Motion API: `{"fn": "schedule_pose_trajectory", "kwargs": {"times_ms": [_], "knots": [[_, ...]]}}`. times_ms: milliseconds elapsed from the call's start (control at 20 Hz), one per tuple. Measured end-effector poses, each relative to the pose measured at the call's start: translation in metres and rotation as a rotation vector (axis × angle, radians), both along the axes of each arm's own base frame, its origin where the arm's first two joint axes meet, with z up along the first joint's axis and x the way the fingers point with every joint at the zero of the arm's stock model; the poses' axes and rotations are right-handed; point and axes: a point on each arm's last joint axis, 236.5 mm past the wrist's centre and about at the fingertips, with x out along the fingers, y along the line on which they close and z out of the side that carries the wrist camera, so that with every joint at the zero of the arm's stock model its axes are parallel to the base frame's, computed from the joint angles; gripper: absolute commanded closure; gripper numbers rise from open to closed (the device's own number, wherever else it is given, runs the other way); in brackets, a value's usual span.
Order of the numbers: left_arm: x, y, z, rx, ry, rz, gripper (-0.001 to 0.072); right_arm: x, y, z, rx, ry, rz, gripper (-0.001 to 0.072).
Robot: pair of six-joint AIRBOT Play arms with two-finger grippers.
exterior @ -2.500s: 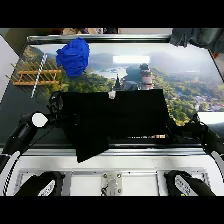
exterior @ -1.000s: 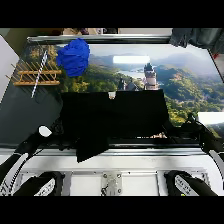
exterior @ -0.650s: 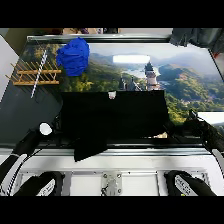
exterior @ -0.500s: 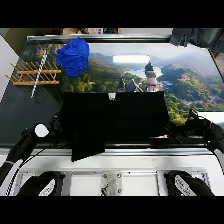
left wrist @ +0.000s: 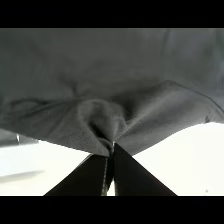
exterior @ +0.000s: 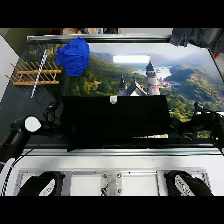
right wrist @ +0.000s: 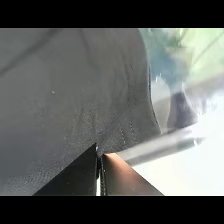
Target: Fold the clothes and pants, and hang the long-sleeved shirts on hangers.
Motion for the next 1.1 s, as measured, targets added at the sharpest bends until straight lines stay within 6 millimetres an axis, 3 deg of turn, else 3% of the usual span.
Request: {"fn": "schedule_pose_trajectory", "kwargs": {"times_ms": [300,550,800,1100], "knots": [[0.068,-0.002,0.021,0.007,-0.058,-0.019,0.0699,0.035,-0.01,0.02,-0.016,-0.043,0.005,0.07],[0.115,0.011,0.027,0.011,-0.094,0.019,0.07,0.071,-0.015,0.026,-0.025,-0.08,0.013,0.07],[0.14,0.017,0.009,0.02,-0.09,0.027,0.0699,0.108,-0.011,0.021,-0.042,-0.136,0.033,0.07],[0.159,0.022,-0.017,0.033,-0.093,0.052,0.07,0.138,-0.002,0.0,-0.054,-0.179,0.042,0.07]]}}
